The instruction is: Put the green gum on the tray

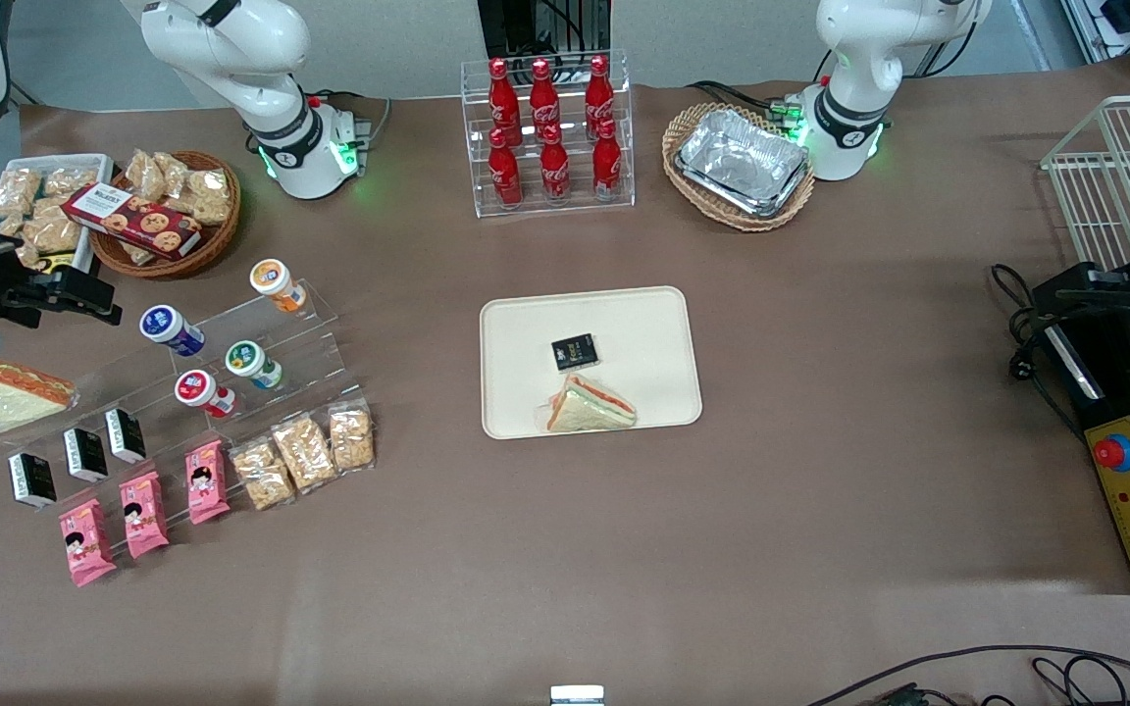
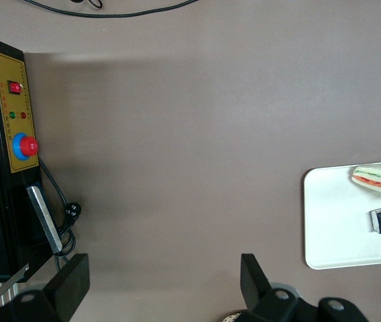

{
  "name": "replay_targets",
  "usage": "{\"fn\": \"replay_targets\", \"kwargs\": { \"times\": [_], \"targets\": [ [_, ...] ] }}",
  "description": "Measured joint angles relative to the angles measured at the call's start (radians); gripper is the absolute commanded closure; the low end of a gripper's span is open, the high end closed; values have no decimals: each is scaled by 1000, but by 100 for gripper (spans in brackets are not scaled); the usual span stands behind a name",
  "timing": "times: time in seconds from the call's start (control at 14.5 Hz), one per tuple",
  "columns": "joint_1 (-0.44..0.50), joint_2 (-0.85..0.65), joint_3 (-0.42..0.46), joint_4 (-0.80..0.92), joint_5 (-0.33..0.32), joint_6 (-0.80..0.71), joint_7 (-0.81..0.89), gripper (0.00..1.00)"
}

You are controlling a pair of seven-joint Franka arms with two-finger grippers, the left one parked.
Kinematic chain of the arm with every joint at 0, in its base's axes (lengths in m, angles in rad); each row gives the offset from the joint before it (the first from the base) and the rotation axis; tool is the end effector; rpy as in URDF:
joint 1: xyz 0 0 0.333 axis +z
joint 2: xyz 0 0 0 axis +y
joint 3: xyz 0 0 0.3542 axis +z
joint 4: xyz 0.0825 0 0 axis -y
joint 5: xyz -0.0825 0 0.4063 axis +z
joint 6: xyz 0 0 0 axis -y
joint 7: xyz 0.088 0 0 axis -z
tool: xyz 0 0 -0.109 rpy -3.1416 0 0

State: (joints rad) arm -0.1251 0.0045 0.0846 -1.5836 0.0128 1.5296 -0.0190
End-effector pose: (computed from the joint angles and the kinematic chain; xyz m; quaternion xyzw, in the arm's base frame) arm 0.5728 -0.0219 0.6483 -0.9995 0.0107 0.0290 0.0075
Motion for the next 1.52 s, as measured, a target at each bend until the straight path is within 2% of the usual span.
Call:
{"fn": "replay_targets", "kwargs": {
  "times": [0.62, 0.9, 1.52],
  "targets": [
    [0, -17, 2, -9, 13, -7, -4, 0],
    [4, -16, 6, -72, 14, 10, -6, 0],
    [20, -115, 19, -475, 15, 353, -6, 0]
  ]
}}
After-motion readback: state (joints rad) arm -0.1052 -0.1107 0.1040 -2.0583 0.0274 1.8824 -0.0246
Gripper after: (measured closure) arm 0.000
